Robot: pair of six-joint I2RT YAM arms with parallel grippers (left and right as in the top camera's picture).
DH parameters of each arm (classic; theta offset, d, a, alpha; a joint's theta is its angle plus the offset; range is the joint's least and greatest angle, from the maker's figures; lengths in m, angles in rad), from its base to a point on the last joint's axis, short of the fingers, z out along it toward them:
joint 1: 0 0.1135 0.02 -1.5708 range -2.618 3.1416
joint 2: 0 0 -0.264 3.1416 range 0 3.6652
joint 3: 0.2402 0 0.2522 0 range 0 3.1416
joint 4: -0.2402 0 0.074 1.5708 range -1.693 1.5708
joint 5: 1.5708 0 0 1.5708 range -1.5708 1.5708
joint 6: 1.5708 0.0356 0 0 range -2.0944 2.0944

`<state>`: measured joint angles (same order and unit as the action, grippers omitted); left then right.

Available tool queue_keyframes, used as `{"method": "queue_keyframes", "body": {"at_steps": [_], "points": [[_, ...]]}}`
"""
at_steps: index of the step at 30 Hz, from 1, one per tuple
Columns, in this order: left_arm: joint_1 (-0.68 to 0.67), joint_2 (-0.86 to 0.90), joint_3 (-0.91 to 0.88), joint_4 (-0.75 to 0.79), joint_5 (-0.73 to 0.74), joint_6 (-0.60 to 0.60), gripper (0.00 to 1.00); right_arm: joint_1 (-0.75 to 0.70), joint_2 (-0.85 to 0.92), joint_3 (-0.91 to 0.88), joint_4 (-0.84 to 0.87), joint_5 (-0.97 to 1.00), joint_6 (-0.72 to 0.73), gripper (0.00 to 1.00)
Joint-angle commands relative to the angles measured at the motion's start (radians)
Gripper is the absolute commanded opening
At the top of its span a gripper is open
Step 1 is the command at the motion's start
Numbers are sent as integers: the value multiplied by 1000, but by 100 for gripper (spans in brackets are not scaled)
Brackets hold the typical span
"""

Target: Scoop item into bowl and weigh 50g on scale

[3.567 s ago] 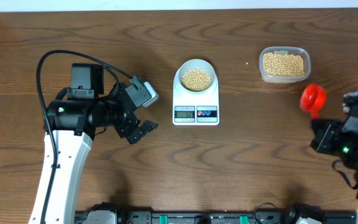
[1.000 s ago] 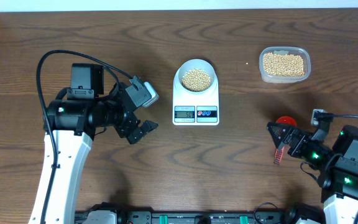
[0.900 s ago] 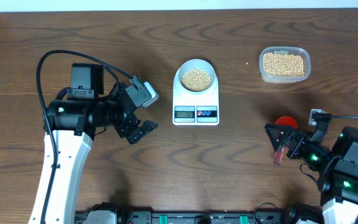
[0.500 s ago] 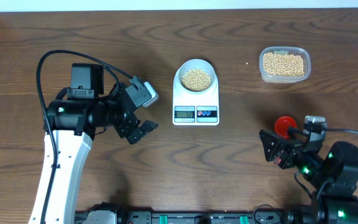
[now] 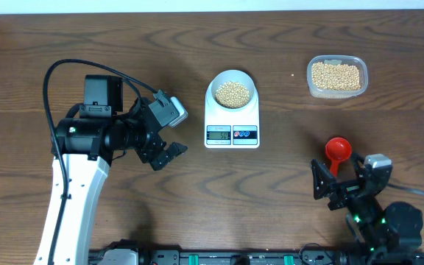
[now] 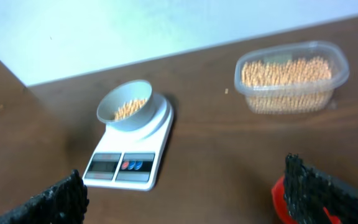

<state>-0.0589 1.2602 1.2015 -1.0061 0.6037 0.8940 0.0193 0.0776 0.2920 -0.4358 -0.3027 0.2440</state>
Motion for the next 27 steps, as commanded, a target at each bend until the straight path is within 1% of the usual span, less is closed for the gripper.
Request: {"method": "queue_keyframes", "body": {"at_steps": [1,9,10,12,15,17,22,27], "points": [[5,-6,27,-2,14,-1,99,10,-56,-51,46,24,-26,99],[5,-6,27,-2,14,-1,99,47,-72,-116,136,43,-102,99],[5,-6,27,-2,14,-1,99,55,-72,-145,190,43,-134,99],[5,-6,27,-2,14,-1,99,54,-72,-175,243,43,-149,99],[5,-6,27,-2,14,-1,99,54,-72,-222,316,42,-148,99],[5,-6,27,-2,14,-1,99,54,-72,-278,395,44,-149,99],[5,-6,27,-2,14,-1,99,56,-72,-286,383,71,-182,99],[5,-6,27,-2,14,-1,99,56,-72,-286,374,119,-287,99]]}}
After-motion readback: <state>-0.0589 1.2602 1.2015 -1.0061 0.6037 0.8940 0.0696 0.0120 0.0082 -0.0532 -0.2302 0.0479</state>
